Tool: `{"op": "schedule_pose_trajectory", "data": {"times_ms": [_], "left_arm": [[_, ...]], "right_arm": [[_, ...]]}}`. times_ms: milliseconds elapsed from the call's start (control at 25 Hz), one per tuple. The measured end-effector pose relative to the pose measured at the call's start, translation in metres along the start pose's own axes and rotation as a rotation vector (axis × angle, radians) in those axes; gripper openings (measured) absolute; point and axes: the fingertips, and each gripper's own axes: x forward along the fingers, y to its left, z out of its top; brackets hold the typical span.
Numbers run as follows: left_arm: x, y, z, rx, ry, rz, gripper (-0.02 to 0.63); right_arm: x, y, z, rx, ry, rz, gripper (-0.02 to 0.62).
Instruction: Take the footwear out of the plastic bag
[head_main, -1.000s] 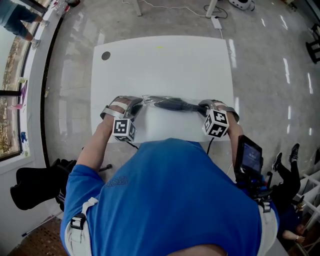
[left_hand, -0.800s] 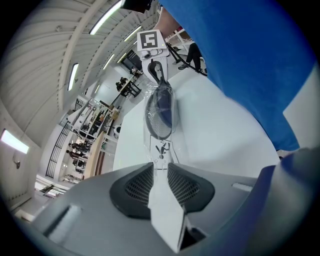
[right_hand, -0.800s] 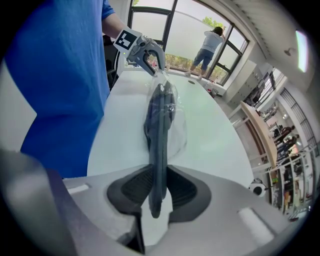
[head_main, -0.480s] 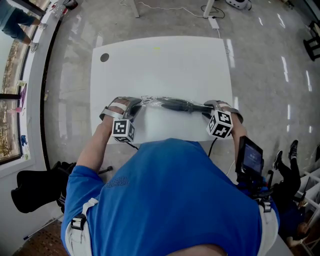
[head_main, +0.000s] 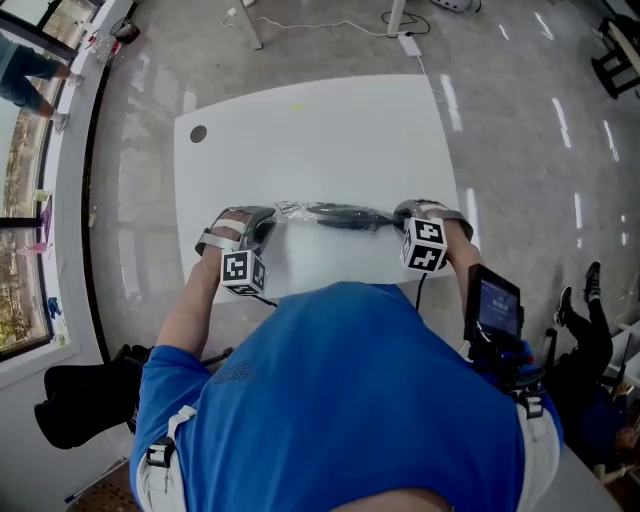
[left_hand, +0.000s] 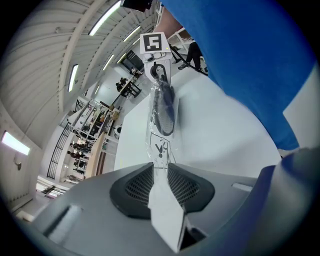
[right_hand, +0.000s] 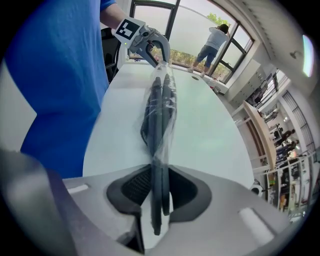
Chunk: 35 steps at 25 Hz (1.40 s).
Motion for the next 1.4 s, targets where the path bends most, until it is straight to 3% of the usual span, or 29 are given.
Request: {"op": "schedule_pose_trajectory", "data": {"times_ms": [320,480,920,1240,1320,1400], "left_arm": [[0.007,0.003,-0.002,-0.010,-0.014,0.013,0.084],[0.011,0.000,-0.008,-0.036,0.019,0.024,0.078],[-0.006,-0.002,-0.059,-0.252,0.096,0.004,0.066],[-0.003,-0.006,-0.066,-0.559,0.112,-0.089,0.048],[-0.004,0.001,-0.069,-0.687,0.100,-0.116,0.046],[-0.009,0.003,-0.061,-0.863,0.081,-0.166,0.046]], "right_arm": [[-0.003,-0.001,-0.006,0.043,-0.016,-0.048,0.083],[0.004,-0.002,-0.024,0.046,0.016,-0.105,0.084],[-0.008,-0.003,-0.047,0.211,-0.002,-0.069,0.078],[-0.015,-0.005,-0.059,0.450,-0.080,-0.083,0.075],[-0.018,-0.012,-0.049,0.505,-0.098,-0.078,0.075],[-0.027,-0.010,-0.047,0.573,-0.124,-0.066,0.075]]}}
